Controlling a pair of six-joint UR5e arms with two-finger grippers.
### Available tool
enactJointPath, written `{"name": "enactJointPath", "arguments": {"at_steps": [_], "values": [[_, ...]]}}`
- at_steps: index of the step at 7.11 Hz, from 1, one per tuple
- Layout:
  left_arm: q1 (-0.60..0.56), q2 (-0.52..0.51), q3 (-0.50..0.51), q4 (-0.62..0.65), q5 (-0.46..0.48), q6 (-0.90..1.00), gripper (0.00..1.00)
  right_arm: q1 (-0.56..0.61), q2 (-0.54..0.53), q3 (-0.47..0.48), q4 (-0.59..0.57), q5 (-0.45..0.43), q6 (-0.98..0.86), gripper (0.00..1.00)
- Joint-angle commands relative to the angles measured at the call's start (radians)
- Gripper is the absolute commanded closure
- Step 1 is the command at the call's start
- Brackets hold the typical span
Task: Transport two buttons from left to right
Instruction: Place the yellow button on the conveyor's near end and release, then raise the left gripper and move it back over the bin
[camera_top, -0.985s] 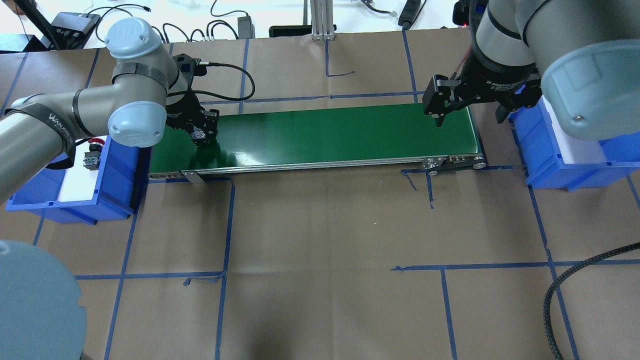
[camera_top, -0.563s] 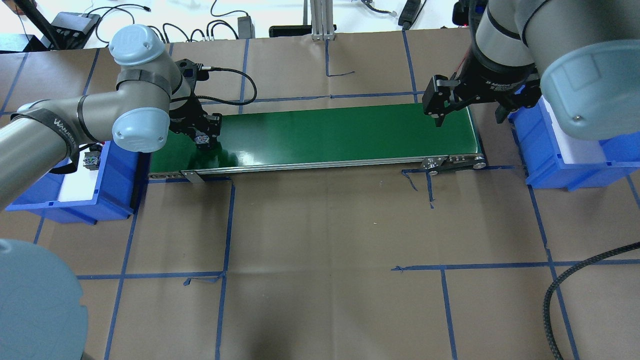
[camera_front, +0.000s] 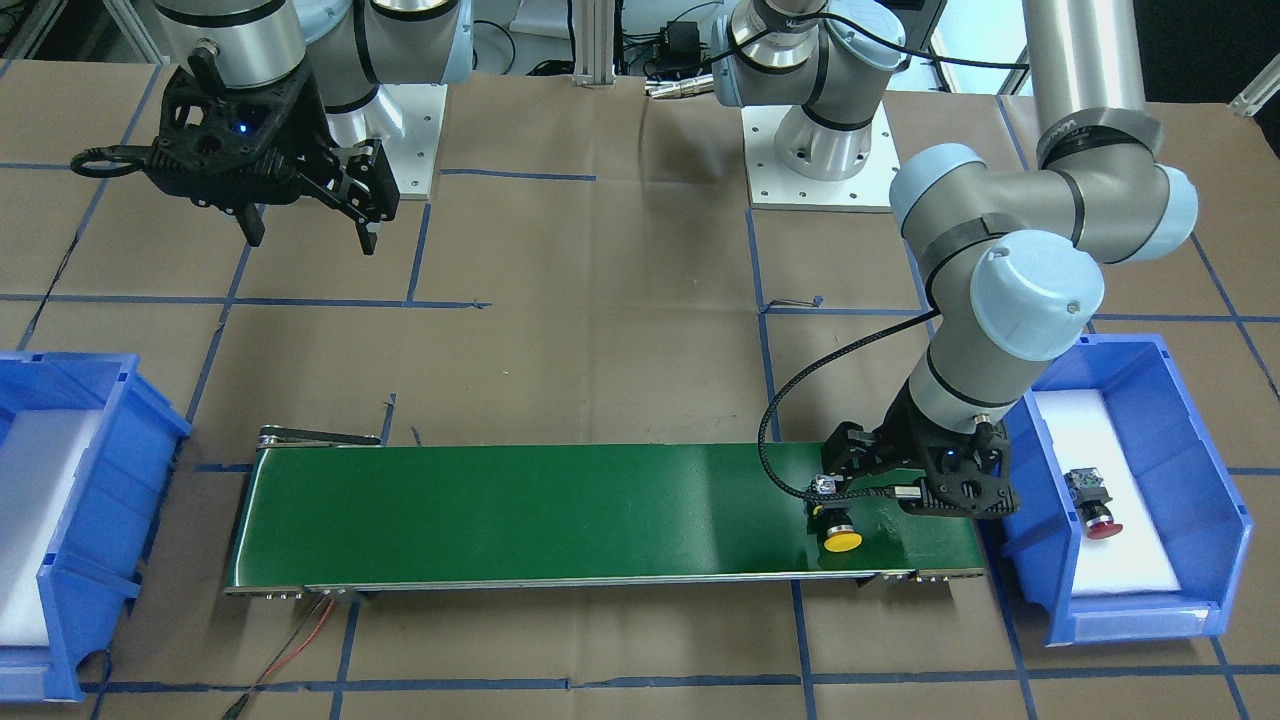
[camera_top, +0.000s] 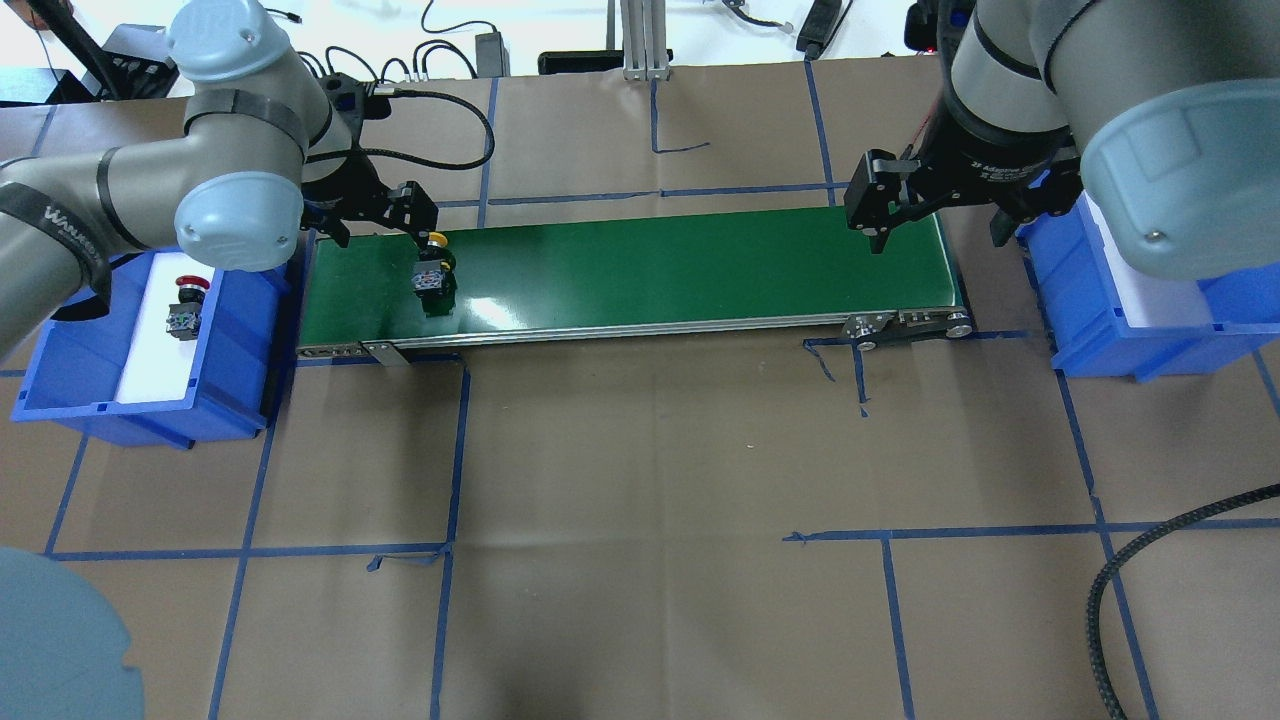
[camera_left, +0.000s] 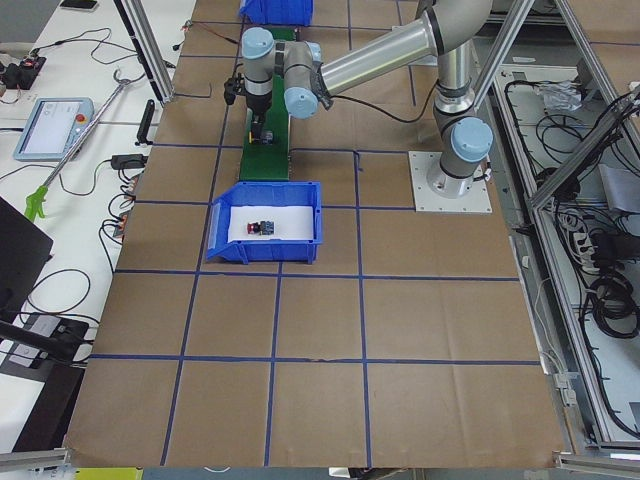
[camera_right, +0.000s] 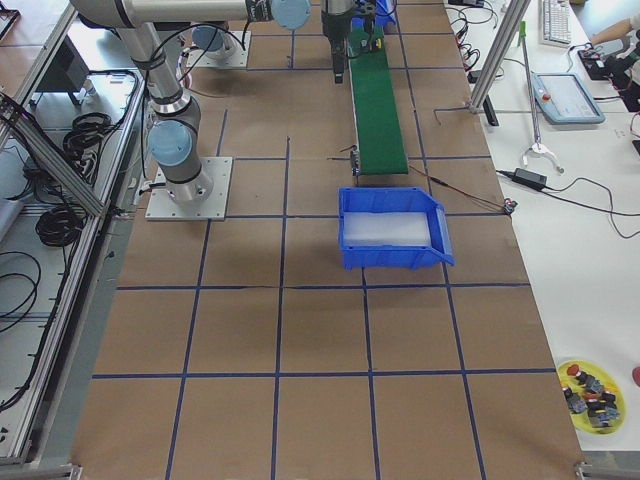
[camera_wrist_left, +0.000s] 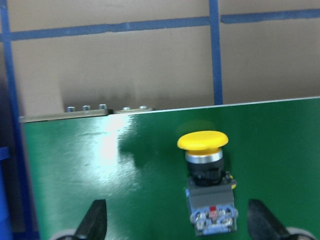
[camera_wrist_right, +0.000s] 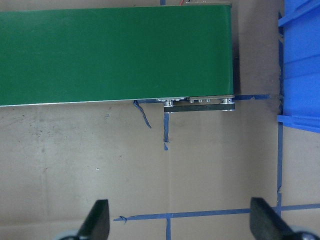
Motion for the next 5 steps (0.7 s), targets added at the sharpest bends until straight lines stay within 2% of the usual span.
{"name": "enactJointPath", "arguments": {"at_steps": [1,3,5], "values": [[0.003,0.077,0.125,-0.234,0.000,0.011,0.00,0.000,-0.001,0.000,0.001,0.002,0.000,0.00],[0.008,0.074,0.196,-0.302,0.000,0.015,0.00,0.000,-0.001,-0.002,0.002,0.002,-0.001,0.00],[0.157,0.065,0.207,-0.303,-0.008,0.157,0.00,0.000,-0.001,-0.002,0.001,0.002,-0.007,0.00]]}}
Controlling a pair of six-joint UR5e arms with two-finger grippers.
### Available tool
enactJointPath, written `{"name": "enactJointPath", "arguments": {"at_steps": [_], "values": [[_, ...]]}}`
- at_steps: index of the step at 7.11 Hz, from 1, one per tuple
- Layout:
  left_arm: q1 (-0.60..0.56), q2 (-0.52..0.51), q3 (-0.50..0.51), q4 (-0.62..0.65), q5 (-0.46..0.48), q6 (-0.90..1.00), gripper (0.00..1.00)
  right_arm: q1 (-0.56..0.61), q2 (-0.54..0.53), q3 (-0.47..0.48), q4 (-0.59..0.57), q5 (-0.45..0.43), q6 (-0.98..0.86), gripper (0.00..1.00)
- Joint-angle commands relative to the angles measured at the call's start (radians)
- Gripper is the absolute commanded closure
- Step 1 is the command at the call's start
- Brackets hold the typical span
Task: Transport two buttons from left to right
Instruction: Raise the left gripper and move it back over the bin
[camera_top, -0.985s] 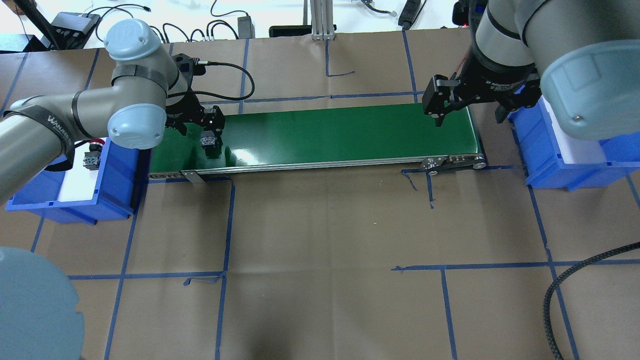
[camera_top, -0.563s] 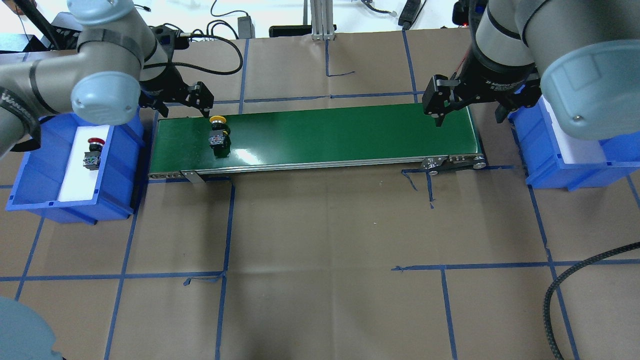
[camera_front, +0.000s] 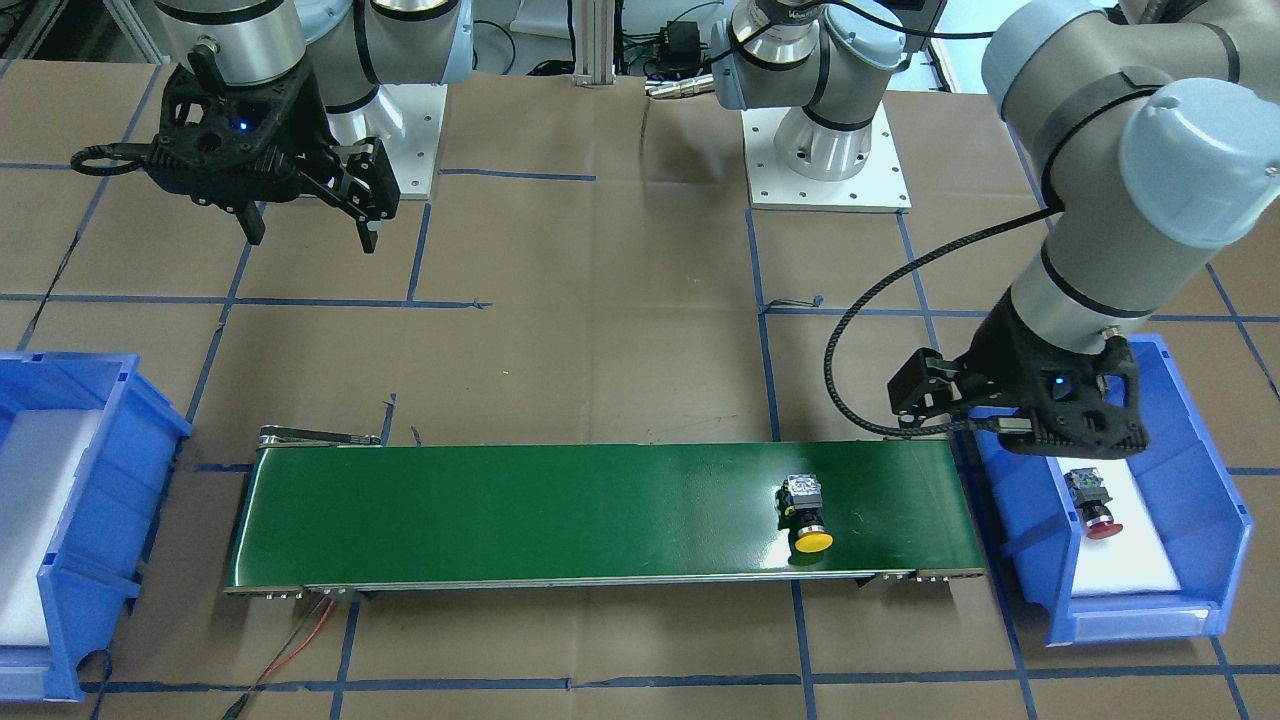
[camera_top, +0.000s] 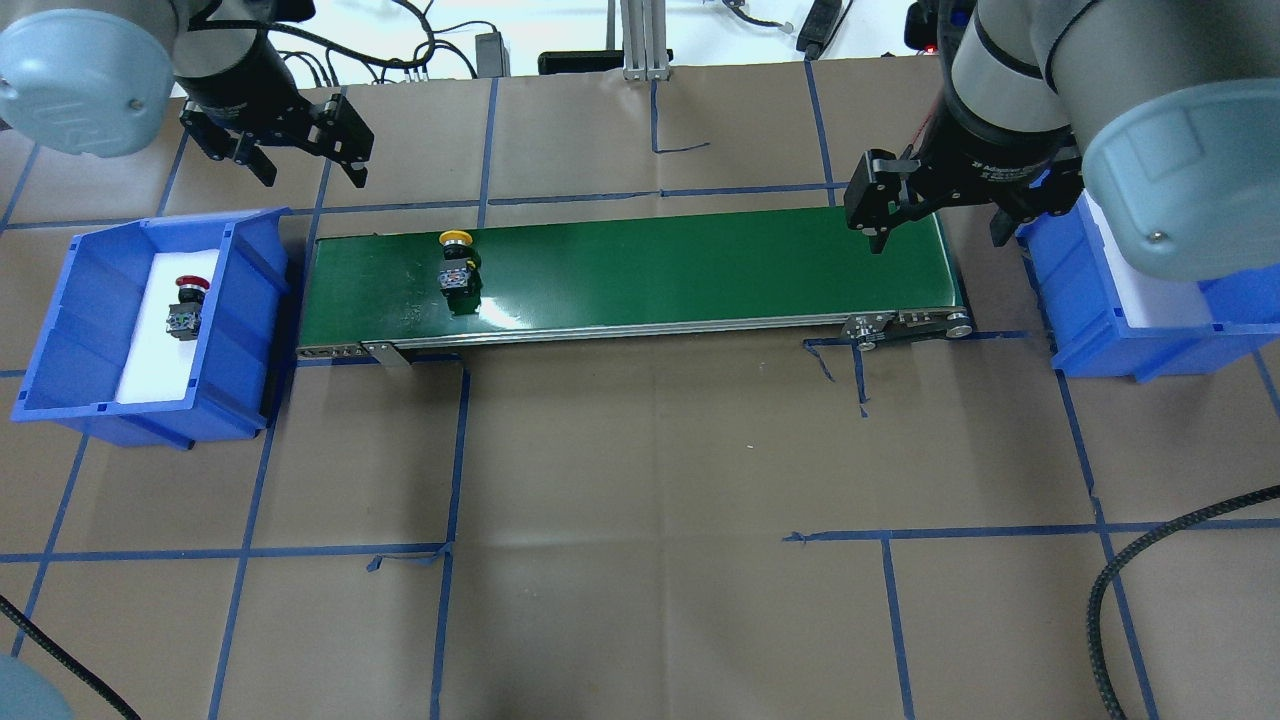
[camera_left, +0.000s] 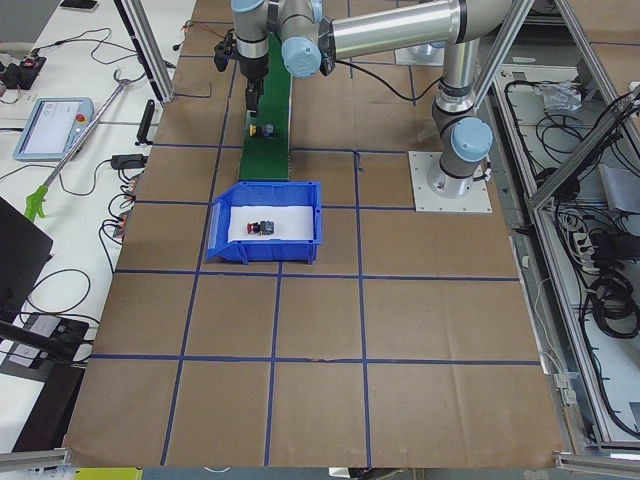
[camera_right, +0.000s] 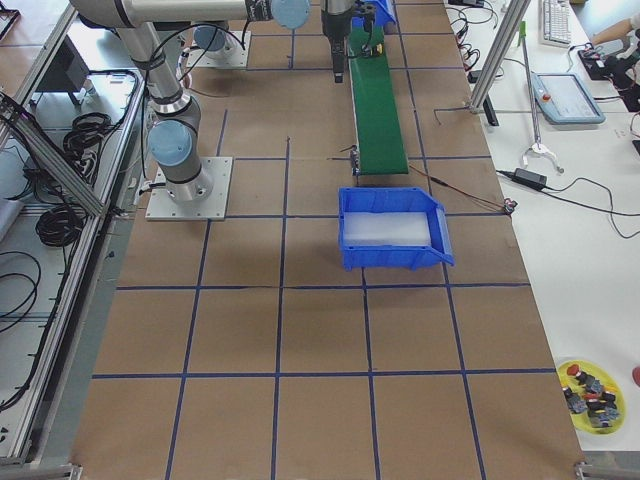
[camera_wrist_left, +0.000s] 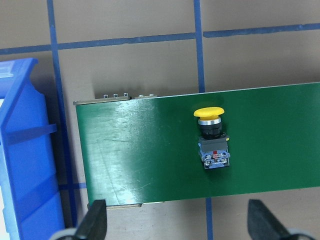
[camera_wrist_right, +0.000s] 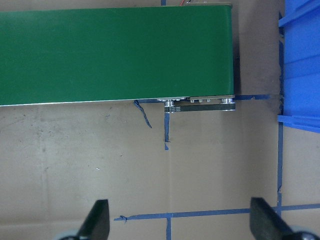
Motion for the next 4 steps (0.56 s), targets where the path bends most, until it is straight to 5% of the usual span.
{"name": "enactJointPath", "arguments": {"at_steps": [1,4], "values": [[0.164,-0.005,0.008,-0.004,0.002,0.160,0.00,0.000,0.000,0.000,0.002,0.004,-0.006,0.00],[0.339,-0.011,-0.009,0.009,0.006,0.336,0.00,0.000,0.000,0.000,-0.002,0.008,-0.031,0.00]]}}
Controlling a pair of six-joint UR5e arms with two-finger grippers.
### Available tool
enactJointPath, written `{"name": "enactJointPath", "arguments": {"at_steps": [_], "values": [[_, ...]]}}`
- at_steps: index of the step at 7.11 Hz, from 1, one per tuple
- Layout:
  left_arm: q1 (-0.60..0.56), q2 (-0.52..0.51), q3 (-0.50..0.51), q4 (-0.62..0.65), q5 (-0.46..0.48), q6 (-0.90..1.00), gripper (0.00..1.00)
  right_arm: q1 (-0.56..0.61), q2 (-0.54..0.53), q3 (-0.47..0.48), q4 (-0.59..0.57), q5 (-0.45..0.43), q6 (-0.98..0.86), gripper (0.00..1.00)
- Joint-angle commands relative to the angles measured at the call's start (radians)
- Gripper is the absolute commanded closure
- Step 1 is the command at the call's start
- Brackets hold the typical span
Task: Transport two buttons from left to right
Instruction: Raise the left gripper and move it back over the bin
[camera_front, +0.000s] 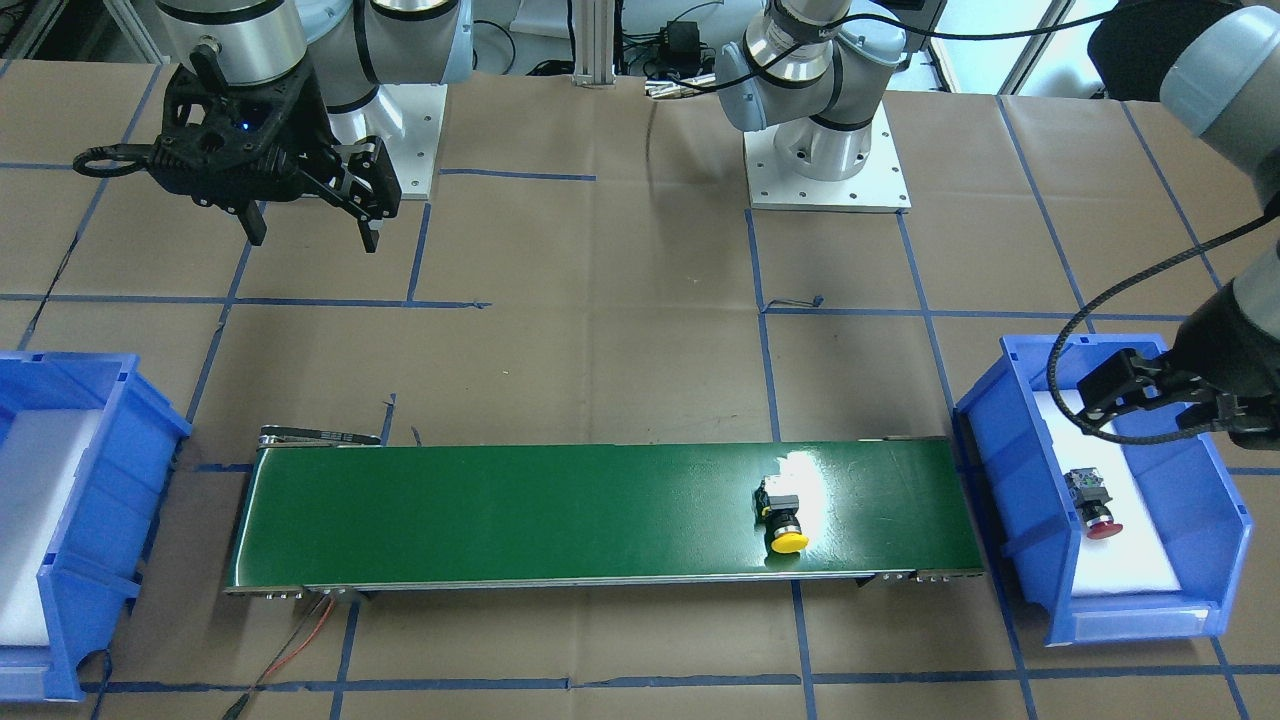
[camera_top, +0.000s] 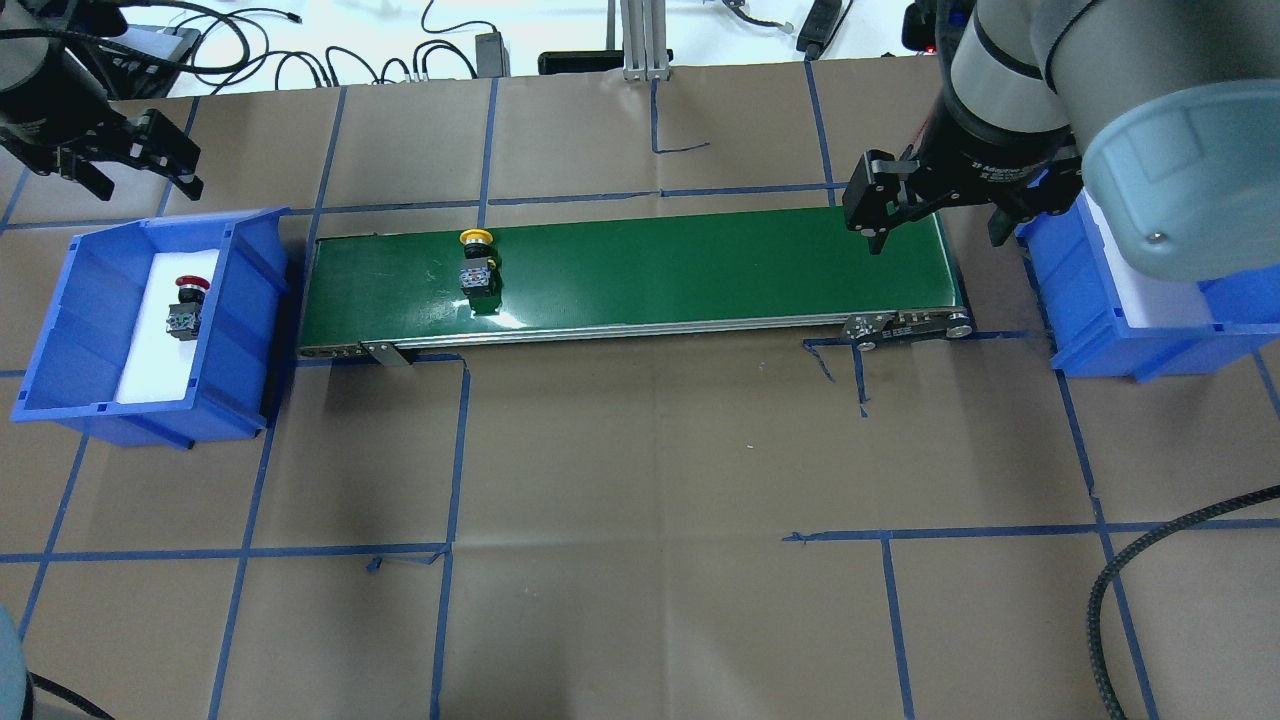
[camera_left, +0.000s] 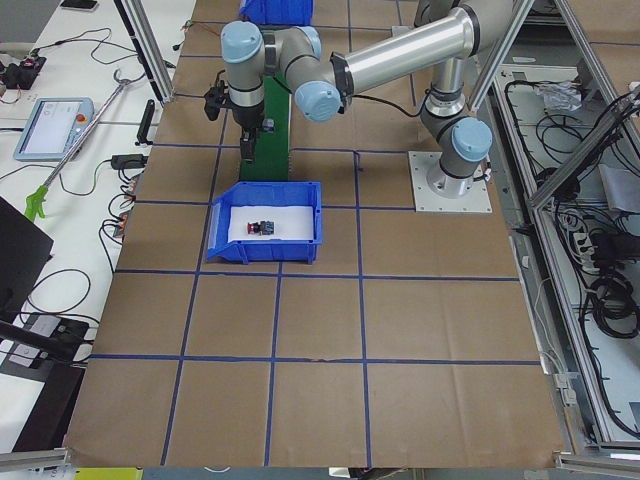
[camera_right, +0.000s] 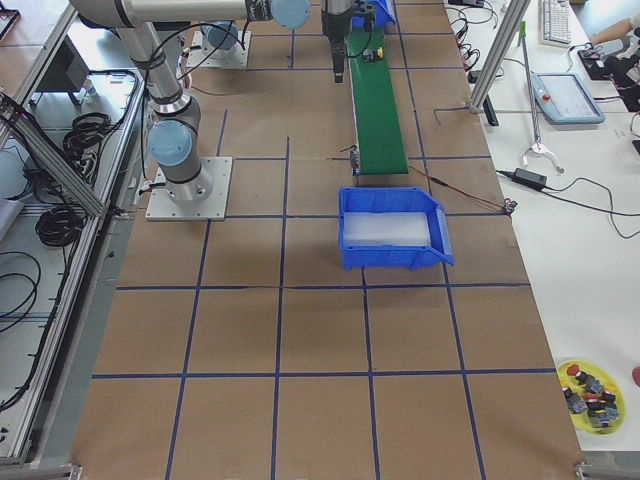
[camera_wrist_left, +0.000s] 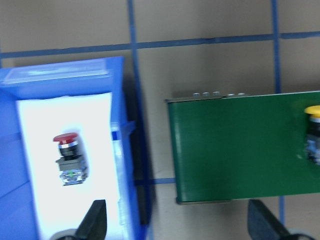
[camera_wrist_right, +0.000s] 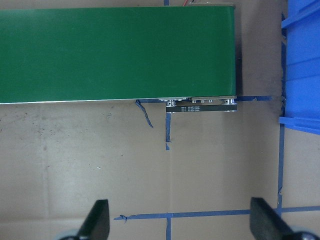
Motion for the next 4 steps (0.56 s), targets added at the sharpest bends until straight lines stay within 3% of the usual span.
{"name": "enactJointPath", "arguments": {"at_steps": [1,4], "values": [[0.134,-0.003,-0.025,0.007,-0.001,0.161,0.00,-0.001,0.000,0.001,-0.001,0.006,-0.013,0.00],[0.155,-0.009,-0.071,0.053,-0.005,0.163,0.00,-0.001,0.000,-0.001,-0.004,0.003,-0.016,0.00]]}}
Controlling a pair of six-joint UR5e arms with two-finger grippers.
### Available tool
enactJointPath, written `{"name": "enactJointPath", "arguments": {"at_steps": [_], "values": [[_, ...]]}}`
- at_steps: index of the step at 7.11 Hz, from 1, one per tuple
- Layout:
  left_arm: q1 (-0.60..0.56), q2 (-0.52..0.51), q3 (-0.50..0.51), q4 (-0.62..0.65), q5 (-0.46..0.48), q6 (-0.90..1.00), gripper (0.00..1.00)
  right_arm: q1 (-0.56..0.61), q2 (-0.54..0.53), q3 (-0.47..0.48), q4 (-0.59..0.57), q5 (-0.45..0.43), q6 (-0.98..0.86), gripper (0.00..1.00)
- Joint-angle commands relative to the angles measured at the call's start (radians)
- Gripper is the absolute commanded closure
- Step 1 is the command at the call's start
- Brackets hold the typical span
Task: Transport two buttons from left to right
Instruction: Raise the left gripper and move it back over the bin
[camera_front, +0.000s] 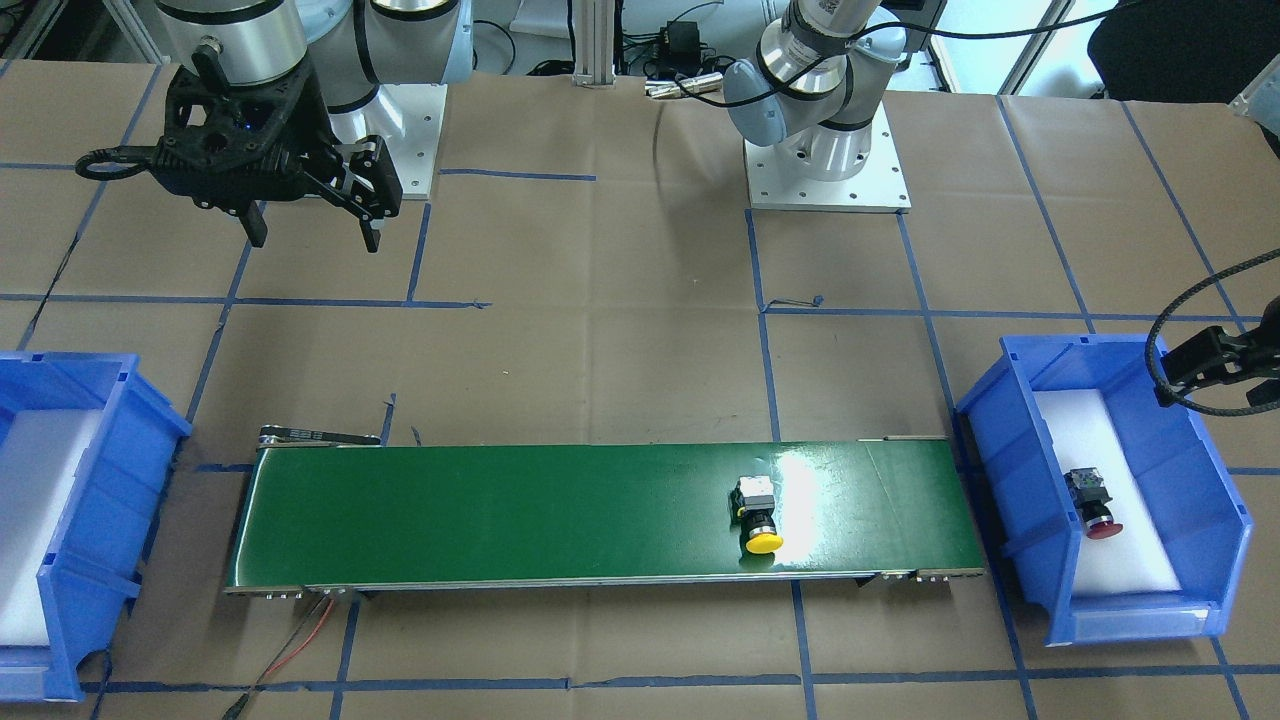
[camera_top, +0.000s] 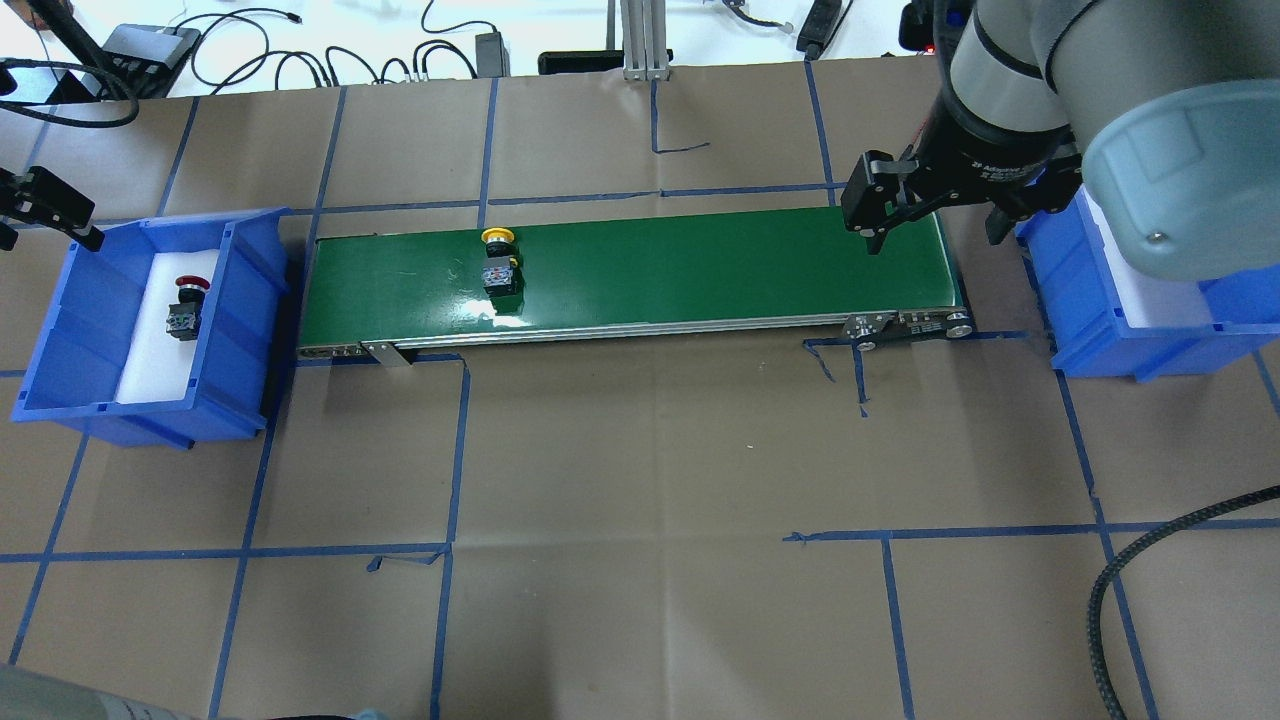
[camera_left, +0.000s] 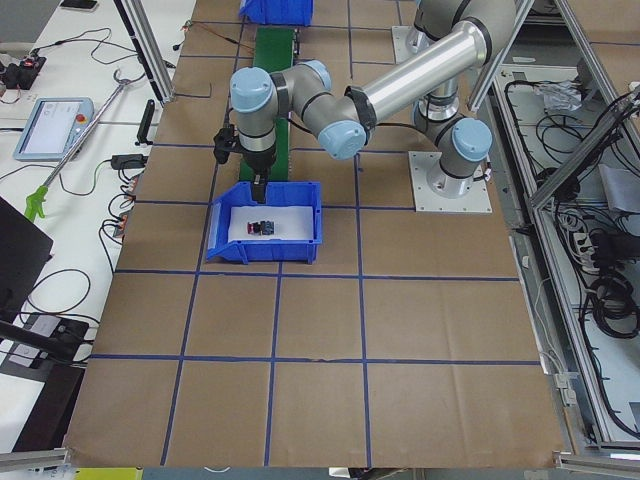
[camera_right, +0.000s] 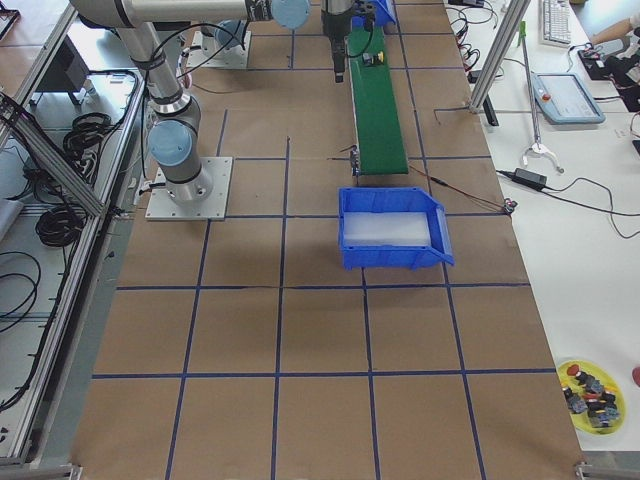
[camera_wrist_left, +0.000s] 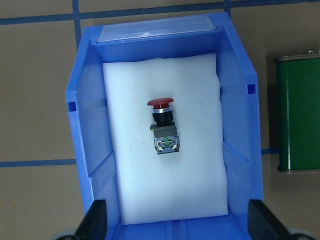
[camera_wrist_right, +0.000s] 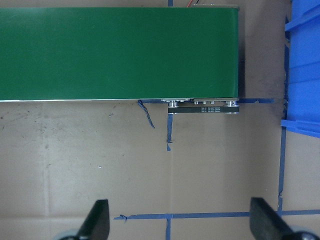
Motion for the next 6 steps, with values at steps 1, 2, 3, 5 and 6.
{"name": "enactJointPath", "arguments": {"at_steps": [1,2,3,5,6], "values": [[0.003,-0.013,-0.065,0.108,-0.002,-0.003,0.00,0.000,0.000,0.001,0.000,0.000,-0.001,0.00],[0.000,-0.026,-0.108,0.183,-0.002,-0.009,0.00,0.001,0.000,0.001,0.000,0.001,0.000,0.00],[0.001,-0.047,-0.143,0.249,-0.007,-0.018,0.00,0.001,0.000,0.001,0.000,0.001,0.000,0.00],[0.000,-0.102,-0.192,0.378,-0.008,-0.030,0.00,0.000,0.006,0.001,-0.002,0.000,-0.001,0.00],[-0.006,-0.127,-0.197,0.401,-0.008,-0.038,0.00,0.000,0.011,0.001,0.000,0.003,0.002,0.00]]}}
